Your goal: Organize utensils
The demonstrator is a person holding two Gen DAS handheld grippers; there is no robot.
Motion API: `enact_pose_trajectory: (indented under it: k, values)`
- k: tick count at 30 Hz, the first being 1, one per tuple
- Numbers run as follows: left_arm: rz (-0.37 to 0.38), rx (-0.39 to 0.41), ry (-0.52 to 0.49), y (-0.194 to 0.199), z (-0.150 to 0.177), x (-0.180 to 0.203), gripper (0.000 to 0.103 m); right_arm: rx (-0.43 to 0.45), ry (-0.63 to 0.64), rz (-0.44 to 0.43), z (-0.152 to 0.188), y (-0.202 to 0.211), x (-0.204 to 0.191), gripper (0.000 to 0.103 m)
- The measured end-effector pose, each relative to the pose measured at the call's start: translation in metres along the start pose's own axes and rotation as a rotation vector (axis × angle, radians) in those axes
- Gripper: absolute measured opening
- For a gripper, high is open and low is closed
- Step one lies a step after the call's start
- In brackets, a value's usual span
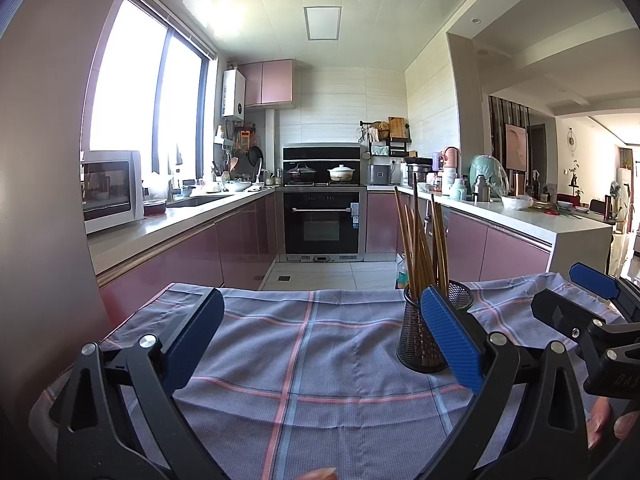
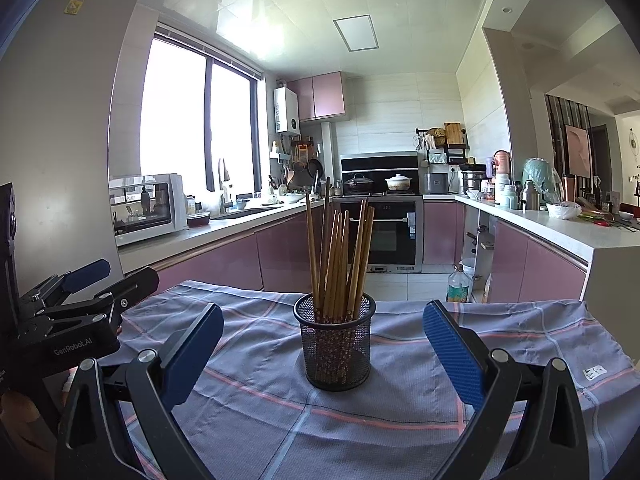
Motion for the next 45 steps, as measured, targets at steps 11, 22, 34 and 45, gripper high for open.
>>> enact_pose_trajectory:
  k: [11,22,34,45]
  values:
    - [-0.001,0.001,0.000,0.0004,0.0000,0.0001,0.097,0.003,0.001,0.000,-0.0002,-0.0002,-0.0006,0.097]
    - [-0.001,0.000,-0.002,0.0013,0.0012,0.0002,0.097,0.010,0.000,-0.001,-0.0048,-0.0019,-0.0032,0.097]
    - [-0.002,0.002,-0.002,0.0015,0.0012,-0.0004,0.097,0.011,-0.002,-0.001,-0.0046,-0.0022,-0.0031,0.097]
    - [0.000,-0.001,-0.001,0.0009,0.0006,-0.0007,0.097,0.009,-0.004,-0.002,-0.0041,-0.0025,-0.0009,0.097]
Point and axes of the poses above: each gripper's, at about its wrist camera, not at the fingertips, and y roughly against the way its jaws point, x to its right, z to its underside, the point moved 4 cm from there along -y, roughly the way its jaws point, and after that the axes turned 5 degrees about z, right-handed, at the moved point
